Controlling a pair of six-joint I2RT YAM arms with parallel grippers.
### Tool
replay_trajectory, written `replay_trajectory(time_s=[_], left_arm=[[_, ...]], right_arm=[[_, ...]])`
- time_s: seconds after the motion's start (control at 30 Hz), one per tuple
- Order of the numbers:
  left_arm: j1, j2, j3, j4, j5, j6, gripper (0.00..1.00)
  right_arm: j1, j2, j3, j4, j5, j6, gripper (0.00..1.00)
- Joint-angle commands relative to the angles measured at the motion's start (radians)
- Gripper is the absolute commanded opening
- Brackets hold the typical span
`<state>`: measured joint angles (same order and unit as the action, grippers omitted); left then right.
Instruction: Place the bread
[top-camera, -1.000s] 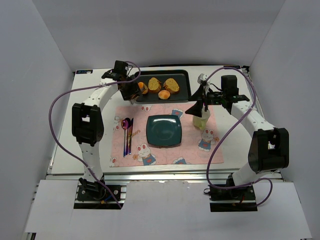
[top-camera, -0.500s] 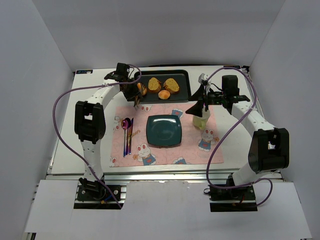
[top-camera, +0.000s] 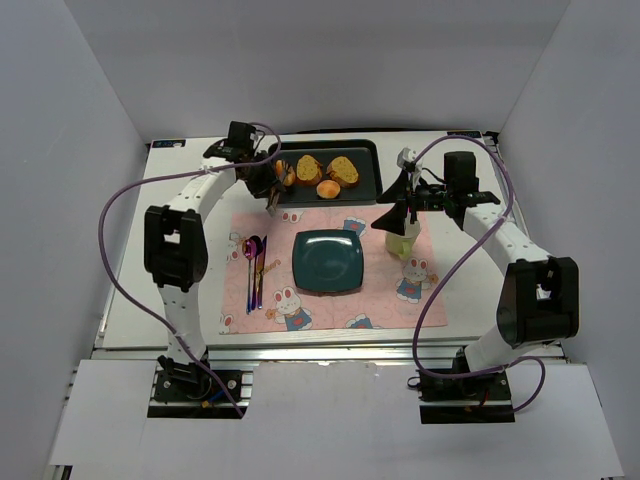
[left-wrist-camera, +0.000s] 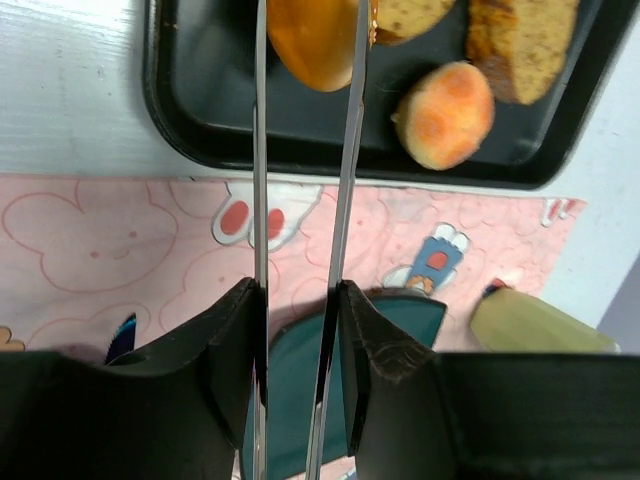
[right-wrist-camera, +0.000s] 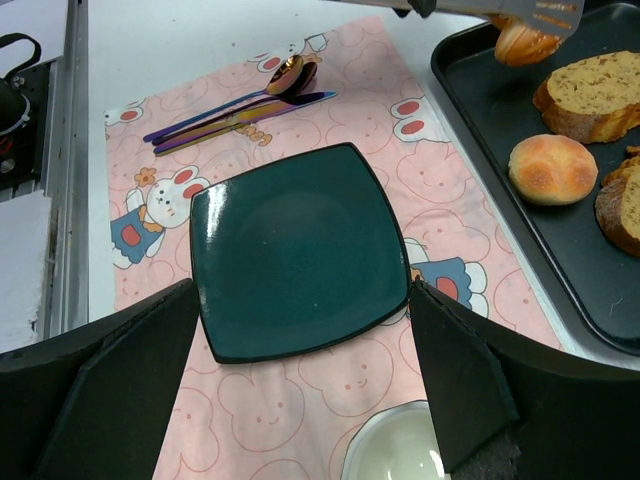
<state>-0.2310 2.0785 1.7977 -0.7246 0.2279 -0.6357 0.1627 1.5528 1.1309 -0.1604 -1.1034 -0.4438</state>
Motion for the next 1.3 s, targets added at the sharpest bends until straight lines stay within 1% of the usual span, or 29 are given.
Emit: replay_trajectory(time_s=[0.0,0.07,0.1,0.17,0.2,0.27,0.3,0.33,0.4,0.43,0.53,0.57,0.7,0.73,0.77,0.9,0.93,0.97,1.07,1.27], left_arm=[[0.004,-0.184,-0.038,0.031,0.040,0.011,0.01],[0.004,-0.263,-0.092,0.043,0.080,0.011,0.01],[0.004,-0.296,-0.171,0.063,0.102,0.010,0.01],[0.002,-0.356,-0.263,0.080,0.189,0.010,0.01],[0.001,-0.417,-0.356,0.076,0.215,0.014,0.01],[-0.013,-0.483,-0.453,0.088,0.290,0.016,0.02],[-0.017,-0.551,-0.499,0.103,0.310,0.008,0.02],[-0.024,-0.584,-0.587,0.119,0.333,-0.002,0.04],[-0.048,-0.665,-0.661,0.149,0.384,-0.038,0.05],[-0.068,-0.685,-0.705,0.145,0.389,-0.041,0.08],[-0.115,-0.735,-0.753,0.143,0.390,-0.050,0.13],[-0.128,-0.741,-0.777,0.148,0.387,-0.059,0.16],[-0.188,-0.727,-0.805,0.157,0.361,-0.053,0.24],[-0.204,-0.719,-0.805,0.156,0.338,-0.048,0.27],[-0.212,-0.704,-0.804,0.156,0.331,-0.041,0.34],[-0.226,-0.669,-0.795,0.166,0.303,-0.025,0.44],[-0.229,-0.655,-0.779,0.159,0.300,-0.016,0.48],[-0.231,-0.655,-0.779,0.159,0.297,-0.009,0.48],[-0.232,-0.629,-0.752,0.123,0.295,0.020,0.54],[-0.232,-0.600,-0.725,0.096,0.297,0.045,0.59]], right_arm=[[-0.006,-0.043,0.003,0.013,-0.027,0.013,0.89],[-0.008,-0.043,0.004,0.010,-0.027,0.011,0.89],[-0.008,-0.045,0.004,0.006,-0.027,0.010,0.89],[-0.006,-0.048,0.004,0.001,-0.024,0.007,0.89],[-0.008,-0.046,0.006,-0.004,-0.024,0.002,0.89],[-0.008,-0.046,0.006,-0.017,-0.023,-0.006,0.89],[-0.008,-0.046,0.010,-0.024,-0.021,-0.013,0.89],[-0.008,-0.048,0.010,-0.034,-0.021,-0.018,0.90],[-0.008,-0.045,0.013,-0.041,-0.019,-0.024,0.89],[-0.008,-0.043,0.017,-0.047,-0.021,-0.024,0.90],[-0.008,-0.039,0.024,-0.050,-0.021,-0.026,0.89],[-0.008,-0.039,0.027,-0.051,-0.021,-0.026,0.89],[-0.008,-0.037,0.035,-0.060,-0.019,-0.026,0.90],[-0.008,-0.037,0.035,-0.060,-0.021,-0.026,0.89],[-0.008,-0.040,0.032,-0.062,-0.019,-0.026,0.89],[-0.008,-0.049,0.020,-0.067,-0.015,-0.026,0.89],[-0.008,-0.053,0.017,-0.067,-0.013,-0.024,0.89],[-0.008,-0.056,0.017,-0.067,-0.013,-0.024,0.89],[-0.008,-0.062,0.010,-0.067,-0.012,-0.024,0.89],[-0.008,-0.062,0.015,-0.064,-0.009,-0.021,0.89]])
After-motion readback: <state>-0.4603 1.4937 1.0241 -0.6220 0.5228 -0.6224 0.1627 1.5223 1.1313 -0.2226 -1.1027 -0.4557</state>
